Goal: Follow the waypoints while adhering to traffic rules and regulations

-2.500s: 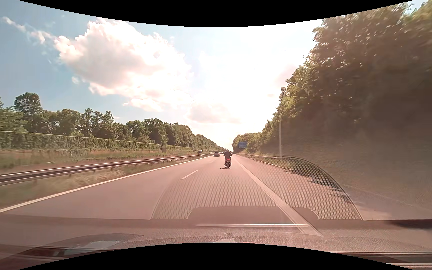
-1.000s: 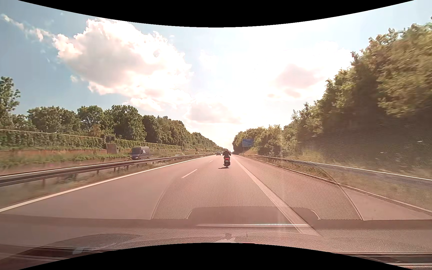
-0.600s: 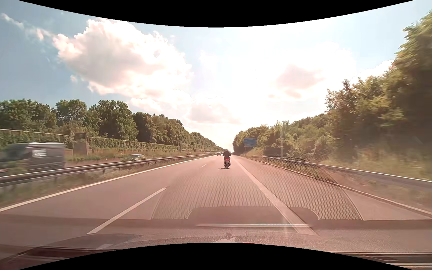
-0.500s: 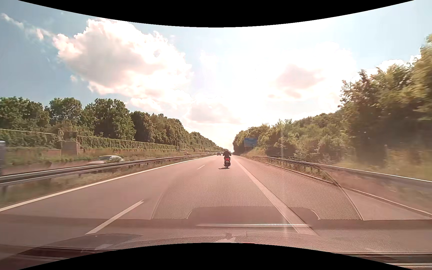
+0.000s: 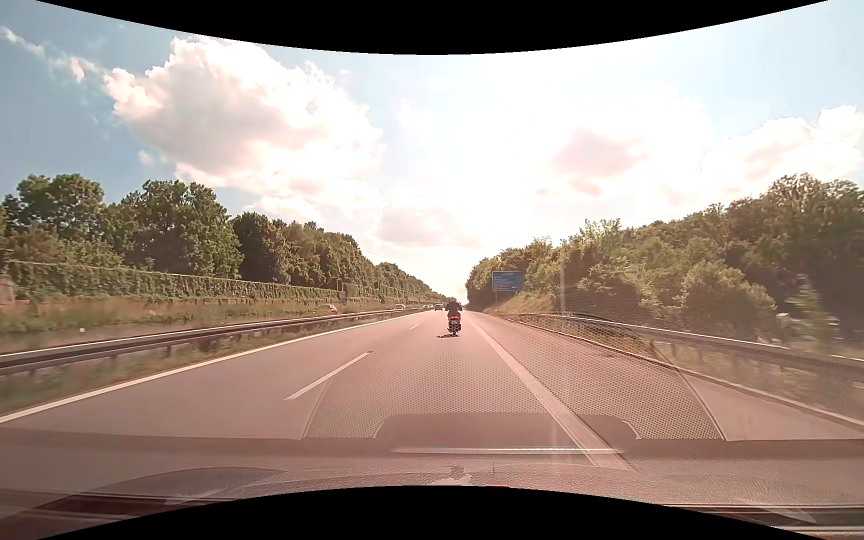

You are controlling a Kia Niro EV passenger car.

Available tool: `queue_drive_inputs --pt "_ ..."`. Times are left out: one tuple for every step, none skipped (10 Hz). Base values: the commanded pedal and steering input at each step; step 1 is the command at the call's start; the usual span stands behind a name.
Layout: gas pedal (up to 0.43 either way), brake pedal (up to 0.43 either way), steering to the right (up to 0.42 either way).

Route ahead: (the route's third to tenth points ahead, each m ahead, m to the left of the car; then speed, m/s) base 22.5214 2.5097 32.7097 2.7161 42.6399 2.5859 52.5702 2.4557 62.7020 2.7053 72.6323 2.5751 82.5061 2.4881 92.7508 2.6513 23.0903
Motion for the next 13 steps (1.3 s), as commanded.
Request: queue_drive_inputs --pt "0.26 0.012 0.0" --pt "0.26 0.012 0.0" --pt "0.26 0.012 -0.001" --pt "0.26 0.012 -0.001" --pt "0.268 0.012 -0.002" --pt "0.268 0.012 -0.002" --pt "0.268 0.012 -0.002" --pt "0.268 0.012 -0.003" --pt "0.268 0.012 -0.003" --pt "0.268 0.012 -0.004" --pt "0.268 0.012 -0.004" --pt "0.268 0.012 -0.004" --pt "0.268 0.012 -0.004"
